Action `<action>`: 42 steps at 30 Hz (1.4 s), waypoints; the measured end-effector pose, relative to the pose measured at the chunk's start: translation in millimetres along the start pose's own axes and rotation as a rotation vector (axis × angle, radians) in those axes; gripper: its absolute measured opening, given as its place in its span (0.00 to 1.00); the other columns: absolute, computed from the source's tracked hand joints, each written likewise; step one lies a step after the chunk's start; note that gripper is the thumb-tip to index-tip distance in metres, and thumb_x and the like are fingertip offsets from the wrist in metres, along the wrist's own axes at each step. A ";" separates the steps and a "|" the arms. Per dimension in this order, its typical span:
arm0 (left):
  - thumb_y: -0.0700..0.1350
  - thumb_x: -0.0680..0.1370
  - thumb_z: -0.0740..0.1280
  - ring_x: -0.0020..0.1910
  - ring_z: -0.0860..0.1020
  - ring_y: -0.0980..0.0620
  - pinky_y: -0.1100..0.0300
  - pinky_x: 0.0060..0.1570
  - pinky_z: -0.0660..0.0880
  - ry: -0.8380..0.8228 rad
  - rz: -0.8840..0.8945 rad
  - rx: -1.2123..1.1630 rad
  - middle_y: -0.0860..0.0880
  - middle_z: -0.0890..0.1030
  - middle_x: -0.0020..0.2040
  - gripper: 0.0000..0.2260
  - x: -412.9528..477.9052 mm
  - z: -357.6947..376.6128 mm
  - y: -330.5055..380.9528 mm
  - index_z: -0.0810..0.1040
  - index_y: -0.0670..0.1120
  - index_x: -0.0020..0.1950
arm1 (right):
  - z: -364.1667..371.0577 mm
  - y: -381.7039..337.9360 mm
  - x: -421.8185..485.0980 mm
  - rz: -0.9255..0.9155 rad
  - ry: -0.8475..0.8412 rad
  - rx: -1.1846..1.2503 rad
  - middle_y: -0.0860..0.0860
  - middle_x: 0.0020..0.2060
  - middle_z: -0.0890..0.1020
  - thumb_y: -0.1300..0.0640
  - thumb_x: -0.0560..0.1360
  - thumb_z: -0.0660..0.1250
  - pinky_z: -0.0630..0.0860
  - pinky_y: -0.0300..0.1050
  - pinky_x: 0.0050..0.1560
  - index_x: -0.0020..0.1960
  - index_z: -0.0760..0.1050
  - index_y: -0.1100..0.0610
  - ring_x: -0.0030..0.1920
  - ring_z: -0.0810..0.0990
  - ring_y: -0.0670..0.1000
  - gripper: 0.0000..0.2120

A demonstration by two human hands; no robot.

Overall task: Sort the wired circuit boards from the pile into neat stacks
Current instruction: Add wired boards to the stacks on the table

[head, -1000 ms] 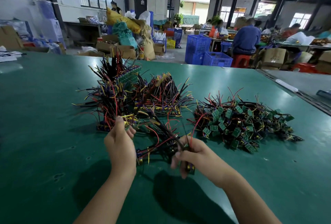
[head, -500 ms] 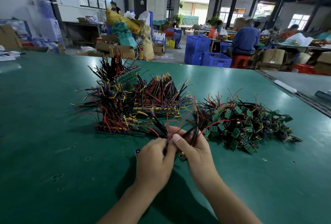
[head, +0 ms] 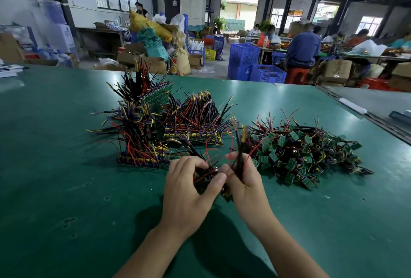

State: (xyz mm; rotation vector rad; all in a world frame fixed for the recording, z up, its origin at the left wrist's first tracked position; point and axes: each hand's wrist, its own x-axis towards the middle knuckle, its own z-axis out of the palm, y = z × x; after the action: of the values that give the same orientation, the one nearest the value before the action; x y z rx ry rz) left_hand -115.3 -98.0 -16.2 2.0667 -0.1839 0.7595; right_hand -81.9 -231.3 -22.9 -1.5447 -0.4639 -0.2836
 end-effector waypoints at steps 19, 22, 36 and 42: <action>0.51 0.83 0.55 0.36 0.84 0.47 0.57 0.38 0.81 0.045 -0.548 -0.756 0.42 0.85 0.39 0.26 16.4 8.1 -2.3 0.85 0.47 0.32 | -4.6 -16.3 -5.5 -0.014 -0.586 -0.345 0.47 0.52 0.83 0.61 0.66 0.67 0.77 0.51 0.57 0.66 0.74 0.51 0.52 0.81 0.51 0.28; 0.54 0.82 0.55 0.37 0.84 0.41 0.48 0.43 0.81 0.051 -0.596 -0.810 0.38 0.85 0.40 0.27 18.7 6.0 -5.0 0.85 0.43 0.34 | -10.1 -15.9 -4.1 -0.062 -0.485 -0.311 0.43 0.48 0.84 0.59 0.66 0.63 0.78 0.47 0.53 0.61 0.77 0.55 0.50 0.82 0.47 0.23; 0.57 0.77 0.59 0.57 0.77 0.64 0.73 0.52 0.71 -0.177 -0.260 -0.744 0.61 0.81 0.53 0.16 3.7 12.8 -4.3 0.77 0.49 0.57 | 6.0 -6.3 -10.7 -0.281 -0.328 -0.558 0.44 0.34 0.76 0.54 0.72 0.70 0.71 0.43 0.36 0.46 0.76 0.58 0.35 0.71 0.45 0.08; 0.65 0.74 0.65 0.60 0.77 0.53 0.62 0.57 0.75 -0.310 -0.192 -0.812 0.53 0.80 0.57 0.18 4.7 8.8 -10.8 0.78 0.55 0.57 | 5.6 -10.7 -7.8 -0.296 -0.310 -0.476 0.51 0.38 0.79 0.59 0.76 0.66 0.75 0.48 0.40 0.44 0.78 0.61 0.39 0.76 0.52 0.06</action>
State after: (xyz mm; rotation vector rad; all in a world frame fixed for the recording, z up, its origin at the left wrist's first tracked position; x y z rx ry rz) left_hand -103.3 -97.9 -24.7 1.3782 -0.3880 0.1768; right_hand -94.3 -226.8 -17.1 -1.9964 -0.9225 -0.4048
